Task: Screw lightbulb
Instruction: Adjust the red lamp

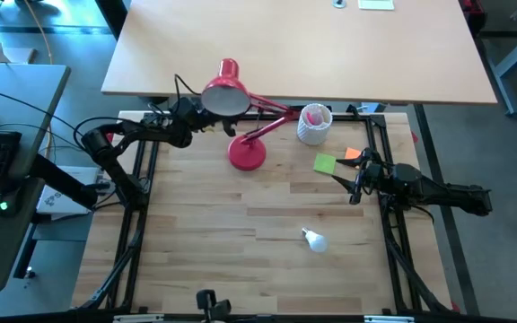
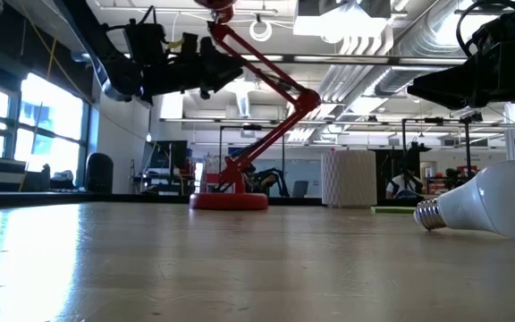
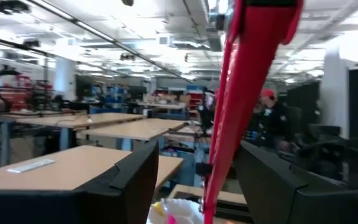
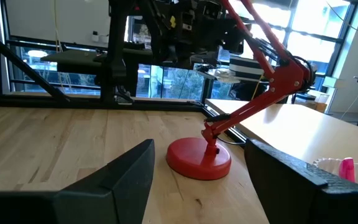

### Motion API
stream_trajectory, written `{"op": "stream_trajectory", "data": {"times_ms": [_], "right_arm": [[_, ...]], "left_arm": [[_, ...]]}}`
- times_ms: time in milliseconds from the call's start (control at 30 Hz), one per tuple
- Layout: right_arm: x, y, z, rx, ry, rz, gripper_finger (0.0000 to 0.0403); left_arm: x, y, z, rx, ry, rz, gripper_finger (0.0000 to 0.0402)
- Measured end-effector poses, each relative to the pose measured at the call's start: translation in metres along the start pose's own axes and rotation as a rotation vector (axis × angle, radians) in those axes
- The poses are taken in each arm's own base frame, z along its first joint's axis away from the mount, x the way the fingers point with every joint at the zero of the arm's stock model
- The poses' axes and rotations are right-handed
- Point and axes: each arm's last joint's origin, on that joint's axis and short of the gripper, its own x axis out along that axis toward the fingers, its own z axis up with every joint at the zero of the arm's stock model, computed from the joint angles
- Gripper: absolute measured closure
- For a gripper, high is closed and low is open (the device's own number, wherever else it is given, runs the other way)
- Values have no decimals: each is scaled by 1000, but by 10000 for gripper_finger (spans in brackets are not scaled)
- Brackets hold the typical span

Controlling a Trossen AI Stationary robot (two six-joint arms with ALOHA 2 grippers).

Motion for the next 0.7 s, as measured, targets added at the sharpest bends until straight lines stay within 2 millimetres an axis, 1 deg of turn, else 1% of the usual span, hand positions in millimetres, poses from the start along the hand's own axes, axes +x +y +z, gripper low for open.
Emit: {"op": "stream_trajectory", "data": {"times_ms": [67, 167, 267, 433, 700], "right_arm": [[0, 0, 0, 0, 0, 0, 156], [0, 0, 0, 0, 0, 0, 156], [0, 0, 0, 0, 0, 0, 156], [0, 0, 0, 0, 0, 0, 156], [0, 0, 0, 0, 0, 0, 156]], "left_arm": [[0, 1, 0, -2, -2, 8, 199], [0, -1, 0, 0, 5, -49, 199], [1, -3, 1, -18, 0, -60, 198], [1, -4, 4, -13, -37, -33, 181], [18, -8, 18, 28, -78, -54, 159]]}}
